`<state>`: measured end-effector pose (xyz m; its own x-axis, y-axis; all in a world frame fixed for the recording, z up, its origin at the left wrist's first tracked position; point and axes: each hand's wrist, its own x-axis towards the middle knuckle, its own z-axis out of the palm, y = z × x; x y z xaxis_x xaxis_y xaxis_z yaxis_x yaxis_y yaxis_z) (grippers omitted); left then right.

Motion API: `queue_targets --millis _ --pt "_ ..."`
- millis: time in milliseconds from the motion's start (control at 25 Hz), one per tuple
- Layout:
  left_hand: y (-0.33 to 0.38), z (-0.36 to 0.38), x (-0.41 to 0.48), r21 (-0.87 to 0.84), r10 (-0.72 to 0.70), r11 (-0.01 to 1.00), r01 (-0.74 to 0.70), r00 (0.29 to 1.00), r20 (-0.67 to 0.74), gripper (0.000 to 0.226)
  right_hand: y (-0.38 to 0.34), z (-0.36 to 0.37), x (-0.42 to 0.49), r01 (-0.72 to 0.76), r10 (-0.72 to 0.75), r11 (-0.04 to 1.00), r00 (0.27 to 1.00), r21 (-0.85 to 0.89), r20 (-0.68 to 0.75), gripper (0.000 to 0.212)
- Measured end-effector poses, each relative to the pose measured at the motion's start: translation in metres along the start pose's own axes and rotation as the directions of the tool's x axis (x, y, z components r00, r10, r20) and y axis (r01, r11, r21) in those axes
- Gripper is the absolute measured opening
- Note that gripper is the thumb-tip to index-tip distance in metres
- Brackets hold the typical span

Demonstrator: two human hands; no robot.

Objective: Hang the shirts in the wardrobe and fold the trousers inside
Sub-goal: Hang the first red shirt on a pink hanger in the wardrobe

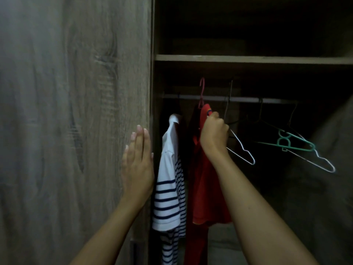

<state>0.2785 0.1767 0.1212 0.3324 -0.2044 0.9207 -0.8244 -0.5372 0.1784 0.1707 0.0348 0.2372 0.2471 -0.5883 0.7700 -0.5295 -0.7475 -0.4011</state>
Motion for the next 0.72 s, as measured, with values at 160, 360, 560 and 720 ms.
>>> queue_targets --millis 160,360,560,720 --pt "0.001 0.002 0.0 0.035 0.001 0.999 -0.001 1.0 0.0 0.06 -0.003 0.02 0.014 -0.001 0.002 0.999 0.999 -0.035 0.038 0.024" --pt "0.001 0.002 0.0 0.056 -0.003 0.998 0.003 1.0 0.0 0.061 -0.001 0.039 0.003 -0.002 0.003 1.0 0.997 -0.021 0.076 0.025" --pt "-0.001 0.0 -0.001 0.068 0.015 0.998 -0.015 1.0 -0.003 0.062 0.001 0.046 -0.006 -0.012 0.013 1.0 0.995 -0.015 0.1 0.026" --pt "0.0 -0.001 -0.001 0.084 0.031 0.996 -0.031 1.0 0.001 0.062 0.003 0.042 -0.008 -0.038 0.04 0.999 0.987 -0.016 0.158 0.026"
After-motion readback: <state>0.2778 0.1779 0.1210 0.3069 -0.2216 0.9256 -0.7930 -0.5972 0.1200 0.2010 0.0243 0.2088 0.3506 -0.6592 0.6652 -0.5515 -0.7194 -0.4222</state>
